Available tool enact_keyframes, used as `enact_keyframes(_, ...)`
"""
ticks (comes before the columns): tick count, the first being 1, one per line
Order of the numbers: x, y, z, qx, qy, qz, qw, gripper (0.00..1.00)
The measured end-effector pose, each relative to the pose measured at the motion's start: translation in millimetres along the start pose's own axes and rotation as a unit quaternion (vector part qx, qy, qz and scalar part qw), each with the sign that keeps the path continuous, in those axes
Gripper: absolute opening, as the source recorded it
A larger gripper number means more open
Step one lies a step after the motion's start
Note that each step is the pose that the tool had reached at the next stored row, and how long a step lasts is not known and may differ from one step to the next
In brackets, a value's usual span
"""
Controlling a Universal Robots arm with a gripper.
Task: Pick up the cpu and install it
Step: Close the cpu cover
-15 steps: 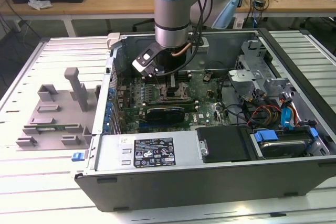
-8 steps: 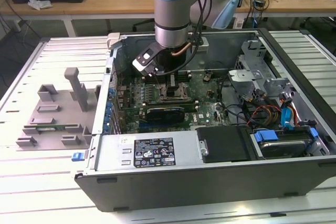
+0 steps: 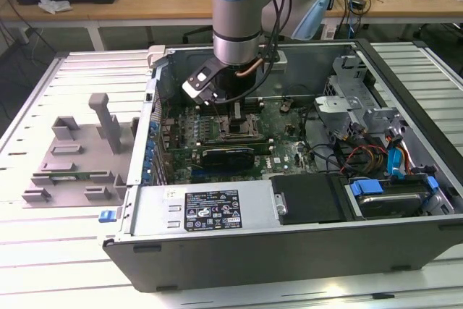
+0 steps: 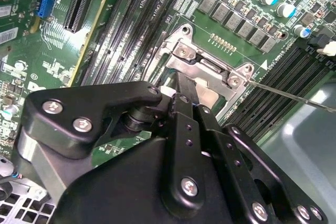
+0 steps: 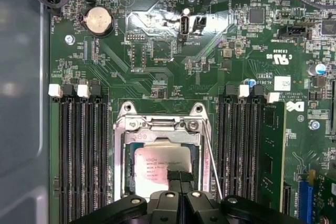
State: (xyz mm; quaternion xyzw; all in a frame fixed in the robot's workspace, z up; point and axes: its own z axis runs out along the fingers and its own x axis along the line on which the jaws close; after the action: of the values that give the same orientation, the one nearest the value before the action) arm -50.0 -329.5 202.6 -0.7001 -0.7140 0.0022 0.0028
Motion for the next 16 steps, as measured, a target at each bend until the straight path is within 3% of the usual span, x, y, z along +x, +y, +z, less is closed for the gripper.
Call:
enact_keyframes(7, 2.6, 1.1, -3.3, -0.0019, 0.0045, 0.0, 1.0, 0.11)
enact_keyframes(14, 2.2, 0.8, -30.2, -0.0011, 0.0033, 0.0, 1.0, 0.11)
enact_keyframes(16, 2.3, 0.8, -33.1, -0.0011, 0.0033, 0.0, 1.0, 0.11)
